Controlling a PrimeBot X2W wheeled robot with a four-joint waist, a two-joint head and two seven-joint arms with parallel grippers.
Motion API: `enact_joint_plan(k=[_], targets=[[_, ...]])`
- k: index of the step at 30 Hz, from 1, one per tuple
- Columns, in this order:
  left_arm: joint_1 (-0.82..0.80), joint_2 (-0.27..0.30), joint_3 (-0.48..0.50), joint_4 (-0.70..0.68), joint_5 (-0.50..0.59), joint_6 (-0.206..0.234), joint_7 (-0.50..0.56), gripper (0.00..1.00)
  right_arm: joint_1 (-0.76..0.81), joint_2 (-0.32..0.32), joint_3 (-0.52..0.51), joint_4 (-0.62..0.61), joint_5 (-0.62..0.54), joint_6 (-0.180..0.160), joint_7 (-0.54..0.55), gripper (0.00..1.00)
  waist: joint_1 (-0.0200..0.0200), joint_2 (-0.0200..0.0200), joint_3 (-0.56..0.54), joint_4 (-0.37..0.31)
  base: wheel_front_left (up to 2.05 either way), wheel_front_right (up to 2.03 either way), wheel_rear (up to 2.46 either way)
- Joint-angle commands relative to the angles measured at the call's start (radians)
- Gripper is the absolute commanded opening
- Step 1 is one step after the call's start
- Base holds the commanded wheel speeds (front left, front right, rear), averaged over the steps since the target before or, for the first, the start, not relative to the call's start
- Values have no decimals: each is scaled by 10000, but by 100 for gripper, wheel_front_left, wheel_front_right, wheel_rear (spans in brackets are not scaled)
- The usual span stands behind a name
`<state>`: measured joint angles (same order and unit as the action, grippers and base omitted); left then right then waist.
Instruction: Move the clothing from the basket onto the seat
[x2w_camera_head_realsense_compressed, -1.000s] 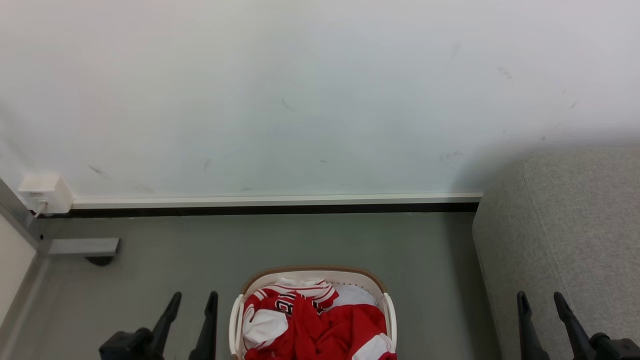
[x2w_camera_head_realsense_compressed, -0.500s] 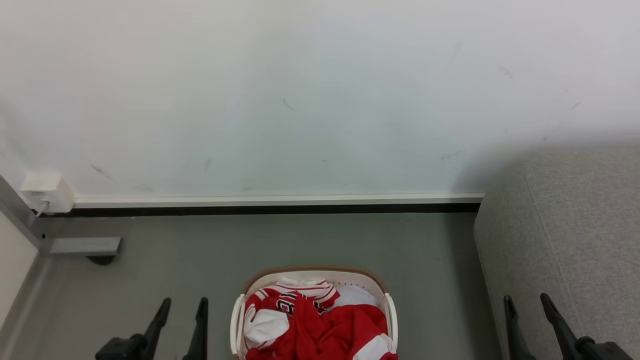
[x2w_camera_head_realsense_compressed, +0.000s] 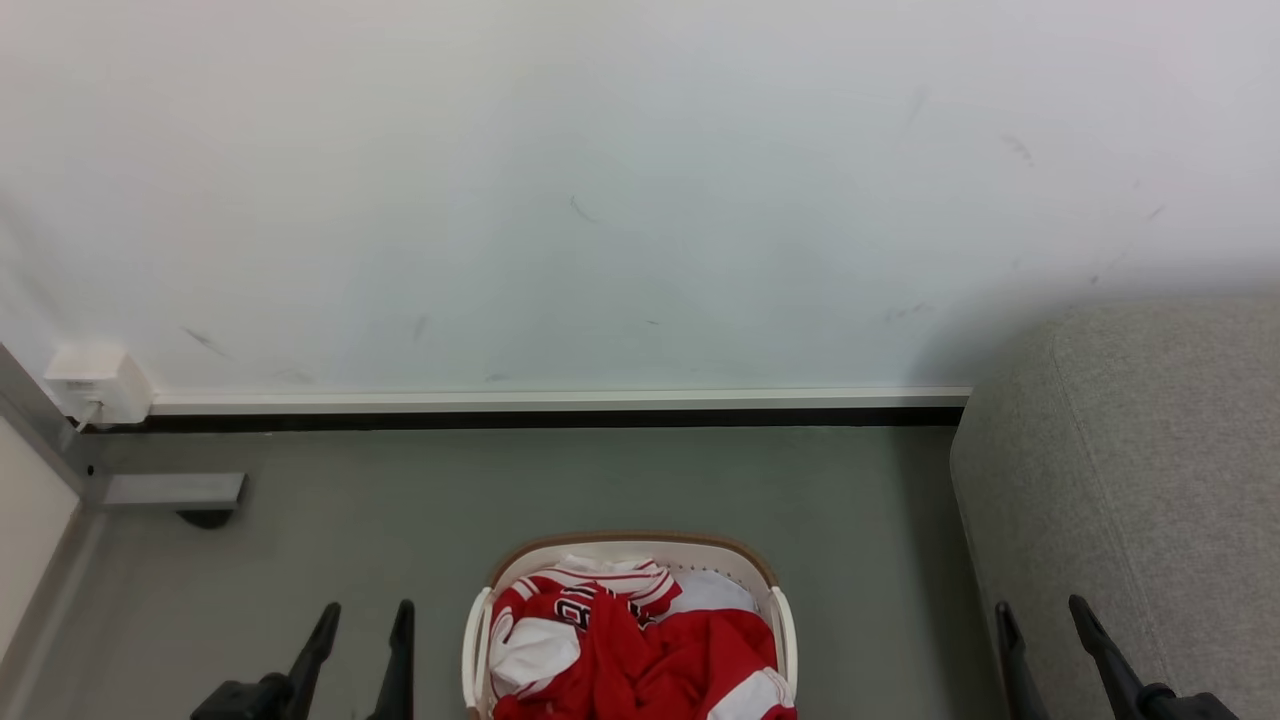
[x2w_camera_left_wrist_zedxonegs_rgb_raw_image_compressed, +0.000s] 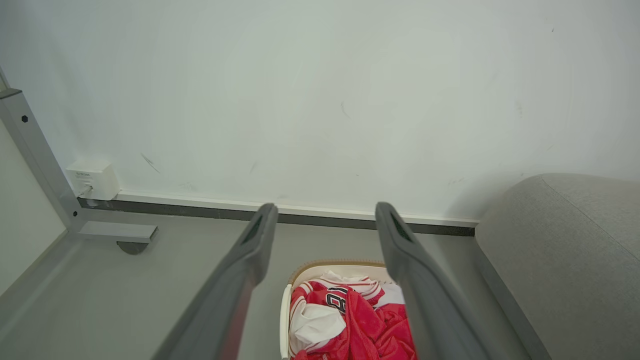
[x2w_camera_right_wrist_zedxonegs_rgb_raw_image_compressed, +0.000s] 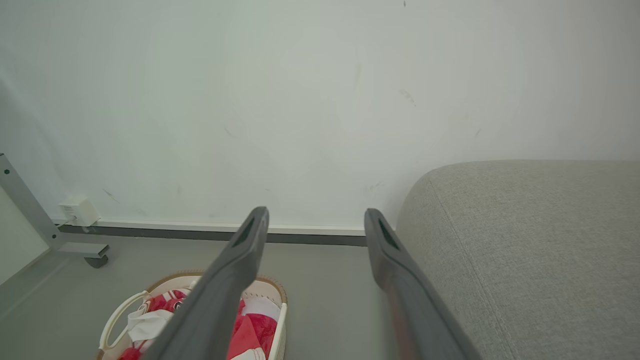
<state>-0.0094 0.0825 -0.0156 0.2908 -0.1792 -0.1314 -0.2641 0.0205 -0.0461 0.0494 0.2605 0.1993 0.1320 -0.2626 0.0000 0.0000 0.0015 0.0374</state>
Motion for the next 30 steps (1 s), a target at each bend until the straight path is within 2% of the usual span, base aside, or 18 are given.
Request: enact_joint_plan(k=[1,14,21,30], targets=[[-17,25,26,53,-125,12,-7,100,57,-77,15,43,111,-24,-35,100,0,0,-1,-16,0,0,0],[-21,6,-8,30,-339,13,-7,100,5,-76,-13,20,289,-24,-35,100,0,0,30,-57,0,0,0],[-90,38,-213,-20,-373,13,-7,100,-100,-76,-12,-72,332,-24,-32,100,0,0,192,-297,0,0,0],[-1316,283,-1319,55,-562,13,-5,100,-660,-67,-178,-360,93,-24,-19,100,0,0,1493,-751,0,0,0]])
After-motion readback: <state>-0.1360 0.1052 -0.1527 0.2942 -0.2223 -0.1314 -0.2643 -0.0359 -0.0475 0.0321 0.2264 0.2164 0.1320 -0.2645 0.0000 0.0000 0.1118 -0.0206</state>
